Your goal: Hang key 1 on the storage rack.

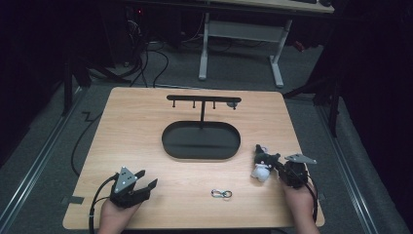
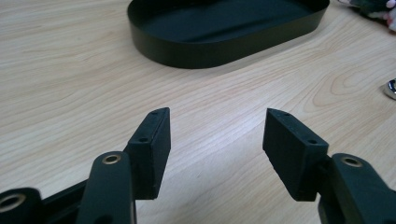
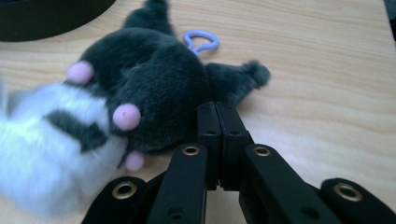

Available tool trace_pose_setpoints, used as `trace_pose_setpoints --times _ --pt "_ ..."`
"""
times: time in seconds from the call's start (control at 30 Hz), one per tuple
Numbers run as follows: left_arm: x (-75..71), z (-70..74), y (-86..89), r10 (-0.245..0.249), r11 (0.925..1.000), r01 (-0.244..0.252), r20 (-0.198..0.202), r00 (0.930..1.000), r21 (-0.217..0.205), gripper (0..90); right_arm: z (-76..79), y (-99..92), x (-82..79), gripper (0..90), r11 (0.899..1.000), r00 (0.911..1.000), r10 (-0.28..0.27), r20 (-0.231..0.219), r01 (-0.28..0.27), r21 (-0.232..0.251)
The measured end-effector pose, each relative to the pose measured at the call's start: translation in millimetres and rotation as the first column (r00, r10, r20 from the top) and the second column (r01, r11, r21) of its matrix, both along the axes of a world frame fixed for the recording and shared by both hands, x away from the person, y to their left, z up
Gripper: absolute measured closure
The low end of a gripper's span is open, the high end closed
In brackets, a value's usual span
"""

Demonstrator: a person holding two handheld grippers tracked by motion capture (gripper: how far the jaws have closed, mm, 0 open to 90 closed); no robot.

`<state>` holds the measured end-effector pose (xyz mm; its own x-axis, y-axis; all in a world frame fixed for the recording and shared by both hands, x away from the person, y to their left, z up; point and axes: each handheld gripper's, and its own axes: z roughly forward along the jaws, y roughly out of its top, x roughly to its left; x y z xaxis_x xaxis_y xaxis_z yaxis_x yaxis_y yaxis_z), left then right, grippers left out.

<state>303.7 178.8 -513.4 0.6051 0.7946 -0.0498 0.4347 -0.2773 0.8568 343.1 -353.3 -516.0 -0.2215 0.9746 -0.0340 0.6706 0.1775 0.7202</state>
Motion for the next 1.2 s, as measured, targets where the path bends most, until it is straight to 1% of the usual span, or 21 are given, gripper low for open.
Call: trace_pose_setpoints --times 0.13,0.27,0.3,0.33,0.4,0.43,0.47,0.5,0.53,0.57,0.6,0.63,0.67,0.73,0.77,0.87,0.97,1.07,1.1,1.17,1.2 --pt "-3.3 0.9 6.9 0.012 0.9998 -0.012 -0.004 0.9999 -0.016 42.4 -2.4 4.5 10.6 89.2 1.000 0.9996 0.029 -0.003 -0.029 0.004" --pt "-3.7 1.9 6.6 0.010 0.9998 -0.010 -0.002 1.0000 -0.020 42.2 0.2 7.3 8.7 88.9 1.000 0.9997 0.025 0.008 -0.025 -0.001" --pt "-3.3 2.1 5.7 0.005 0.9998 -0.005 0.001 1.0000 -0.020 42.2 7.4 9.1 2.8 88.9 1.000 0.9991 0.025 0.033 -0.026 0.007" --pt "-2.0 2.4 3.4 -0.005 0.9998 0.005 0.002 1.0000 -0.019 42.1 20.9 15.3 -8.9 88.8 0.999 0.9965 0.035 0.076 -0.036 0.013" --pt "-0.7 2.3 1.3 -0.010 0.9998 0.010 0.003 0.9999 -0.019 42.0 32.1 24.9 -20.7 88.8 0.997 0.9908 0.072 0.115 -0.076 0.028" --pt "1.3 1.9 -2.8 -0.021 0.9996 0.021 0.002 0.9998 -0.018 41.9 36.7 31.1 -26.4 88.8 0.995 0.9866 0.093 0.134 -0.097 0.022" --pt "1.3 1.9 -2.8 -0.021 0.9996 0.021 0.002 0.9998 -0.018 41.8 36.7 31.1 -26.4 88.8 0.995 0.9866 0.093 0.134 -0.097 0.022" --pt "2.1 1.5 -5.1 -0.027 0.9995 0.027 0.001 0.9996 -0.015 41.7 43.9 45.1 -36.7 88.9 0.990 0.9781 0.135 0.158 -0.140 0.018" --pt "2.6 0.8 -8.7 -0.039 0.9992 0.039 0.001 0.9992 -0.009 41.6 45.3 50.4 -39.3 88.9 0.987 0.9743 0.155 0.163 -0.161 0.022" --pt "2.6 0.8 -8.7 -0.039 0.9992 0.039 0.001 0.9992 -0.009 41.5 45.3 50.4 -39.3 88.9 0.987 0.9743 0.155 0.163 -0.161 0.022" --pt "2.6 0.2 -10.7 -0.046 0.9989 0.046 0.001 0.9989 -0.001 41.5 45.5 57.4 -41.4 88.8 0.983 0.9707 0.178 0.161 -0.184 0.025" --pt "2.2 -0.2 -12.7 -0.053 0.9986 0.053 0.002 0.9986 0.002 41.4 40.3 71.2 -41.3 88.9 0.973 0.9666 0.218 0.134 -0.226 0.041" --pt "2.0 0.1 -12.9 -0.057 0.9984 0.057 0.001 0.9984 0.003 41.3 36.3 75.3 -39.1 88.9 0.969 0.9655 0.235 0.113 -0.242 0.052" --pt "1.8 0.8 -13.1 -0.058 0.9983 0.058 0.005 0.9983 0.001 41.3 28.9 80.1 -35.0 88.9 0.966 0.9653 0.247 0.085 -0.252 0.055" --pt "1.8 0.8 -13.1 -0.058 0.9983 0.058 0.005 0.9983 0.001 41.3 28.9 80.1 -35.0 88.9 0.966 0.9653 0.247 0.085 -0.252 0.055" --pt "1.5 3.0 -12.3 -0.060 0.9982 0.060 0.021 0.9980 -0.004 41.4 16.5 77.7 -28.8 88.8 0.972 0.9724 0.231 0.033 -0.232 0.043" --pt "2.2 3.5 -12.4 -0.061 0.9981 0.061 0.021 0.9979 -0.010 41.4 14.1 72.3 -29.7 88.5 0.975 0.9759 0.217 0.026 -0.218 0.040" --pt "4.6 3.5 -15.0 -0.069 0.9976 0.069 0.020 0.9974 -0.010 41.4 14.1 62.5 -33.4 88.0 0.981 0.9817 0.188 0.028 -0.190 0.048" --pt "6.0 4.1 -17.3 -0.075 0.9970 0.076 0.016 0.9970 -0.016 41.4 14.7 55.7 -36.2 87.7 0.985 0.9857 0.166 0.032 -0.167 0.047" --pt "7.3 4.6 -19.8 -0.082 0.9962 0.083 0.017 0.9964 -0.027 41.4 14.9 53.0 -37.4 87.3 0.986 0.9867 0.159 0.031 -0.161 0.051" --pt "8.6 5.2 -22.6 -0.090 0.9955 0.091 0.019 0.9958 -0.028 41.4 14.6 46.3 -41.0 85.7 0.988 0.9893 0.143 0.029 -0.145 0.060"
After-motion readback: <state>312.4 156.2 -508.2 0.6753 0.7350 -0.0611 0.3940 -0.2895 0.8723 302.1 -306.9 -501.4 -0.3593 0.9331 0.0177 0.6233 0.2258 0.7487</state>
